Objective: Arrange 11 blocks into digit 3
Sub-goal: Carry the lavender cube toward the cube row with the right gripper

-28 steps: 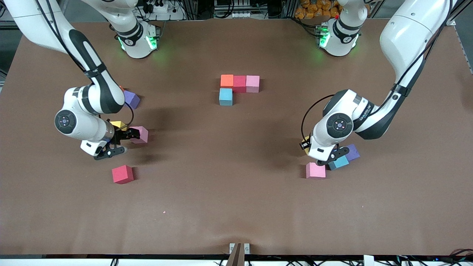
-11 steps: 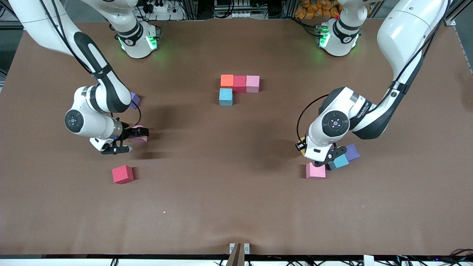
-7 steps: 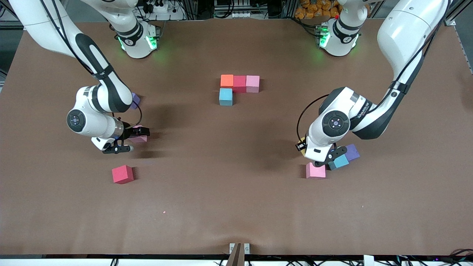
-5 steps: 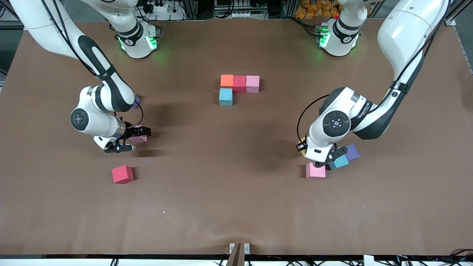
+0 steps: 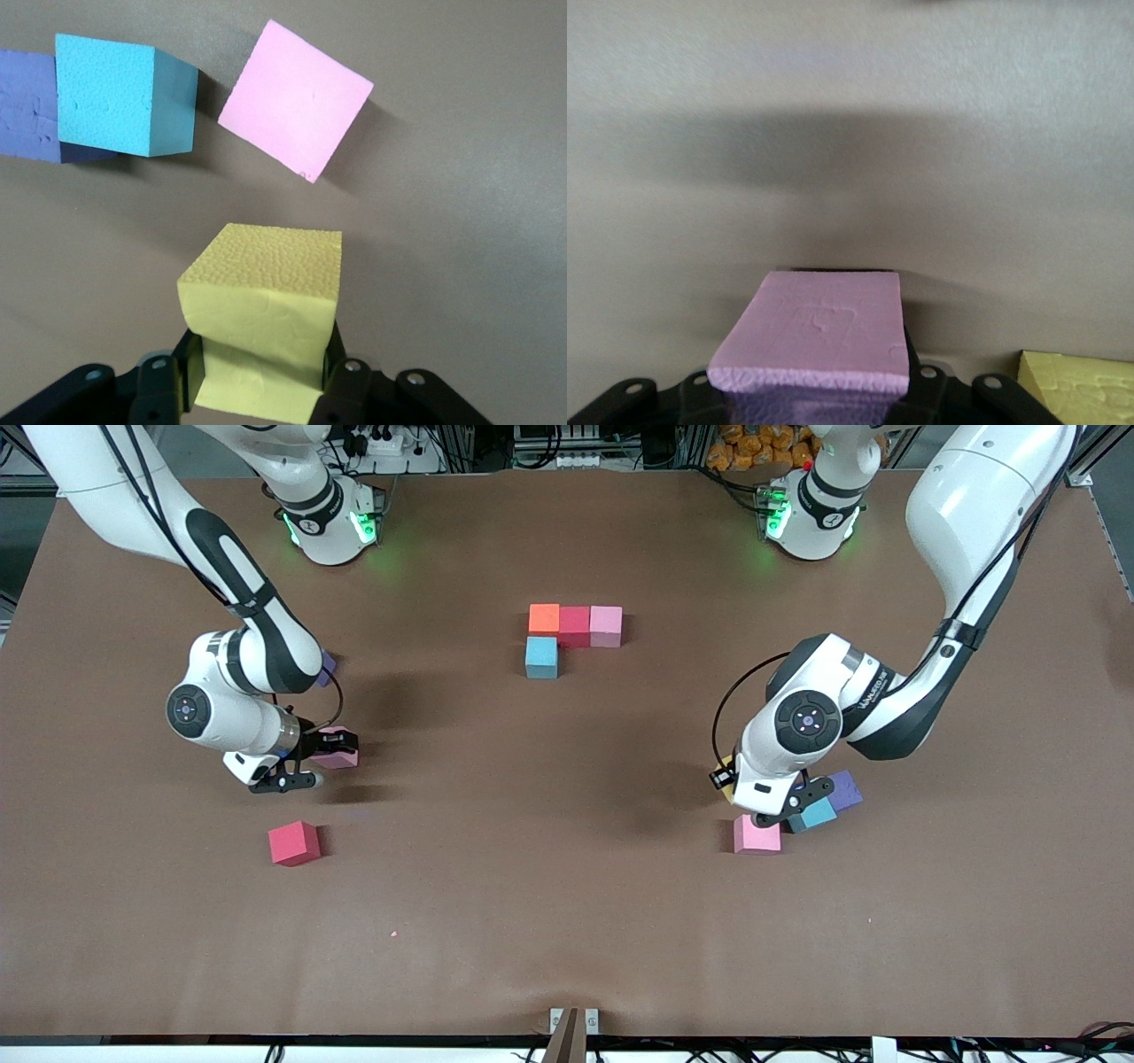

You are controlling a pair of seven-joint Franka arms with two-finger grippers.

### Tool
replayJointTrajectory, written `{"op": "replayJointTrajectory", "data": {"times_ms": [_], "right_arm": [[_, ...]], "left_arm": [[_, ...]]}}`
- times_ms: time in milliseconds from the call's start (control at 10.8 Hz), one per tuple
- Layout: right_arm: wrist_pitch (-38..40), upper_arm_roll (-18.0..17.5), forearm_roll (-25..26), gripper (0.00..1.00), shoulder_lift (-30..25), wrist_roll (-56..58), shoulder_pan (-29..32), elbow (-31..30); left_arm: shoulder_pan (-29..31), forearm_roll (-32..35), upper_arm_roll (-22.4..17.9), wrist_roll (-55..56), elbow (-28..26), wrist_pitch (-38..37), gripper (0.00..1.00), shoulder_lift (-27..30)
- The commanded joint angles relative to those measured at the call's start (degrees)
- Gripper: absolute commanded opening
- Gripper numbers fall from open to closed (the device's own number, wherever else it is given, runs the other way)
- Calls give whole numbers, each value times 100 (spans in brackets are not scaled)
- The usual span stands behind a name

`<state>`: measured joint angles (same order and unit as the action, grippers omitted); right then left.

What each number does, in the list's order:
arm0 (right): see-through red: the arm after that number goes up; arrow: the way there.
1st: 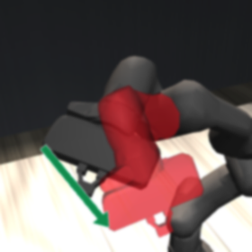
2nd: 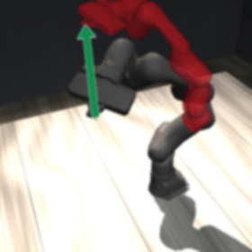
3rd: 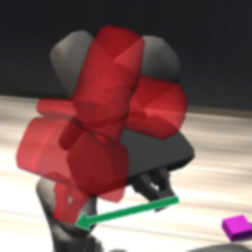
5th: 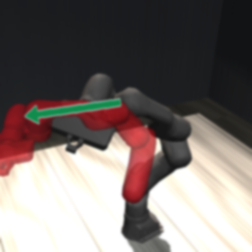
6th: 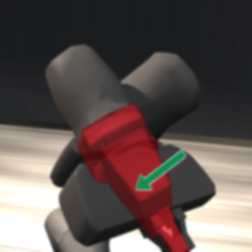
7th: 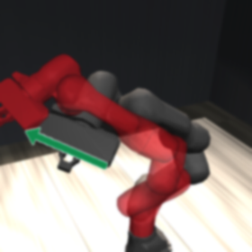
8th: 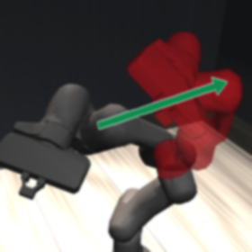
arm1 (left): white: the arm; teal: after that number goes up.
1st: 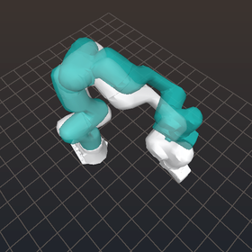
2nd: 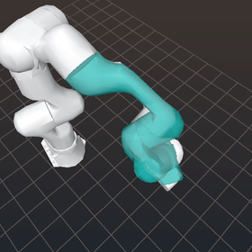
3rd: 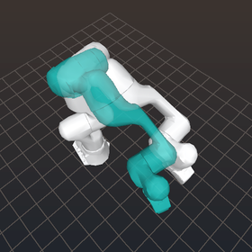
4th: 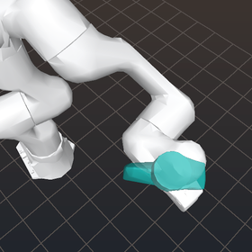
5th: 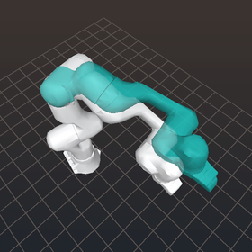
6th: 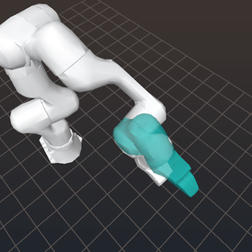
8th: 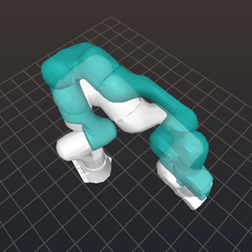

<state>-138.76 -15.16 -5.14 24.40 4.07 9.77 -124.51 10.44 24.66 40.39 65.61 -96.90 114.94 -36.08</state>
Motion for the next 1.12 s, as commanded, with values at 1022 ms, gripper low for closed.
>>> {"op": "replayJointTrajectory", "data": {"times_ms": [1022], "right_arm": [[306, -356, -137, 34, 432, -4106, -3233, 1604]], "left_arm": [[-86, -102, 4, 84, 119, -103, 38, 66]]}}
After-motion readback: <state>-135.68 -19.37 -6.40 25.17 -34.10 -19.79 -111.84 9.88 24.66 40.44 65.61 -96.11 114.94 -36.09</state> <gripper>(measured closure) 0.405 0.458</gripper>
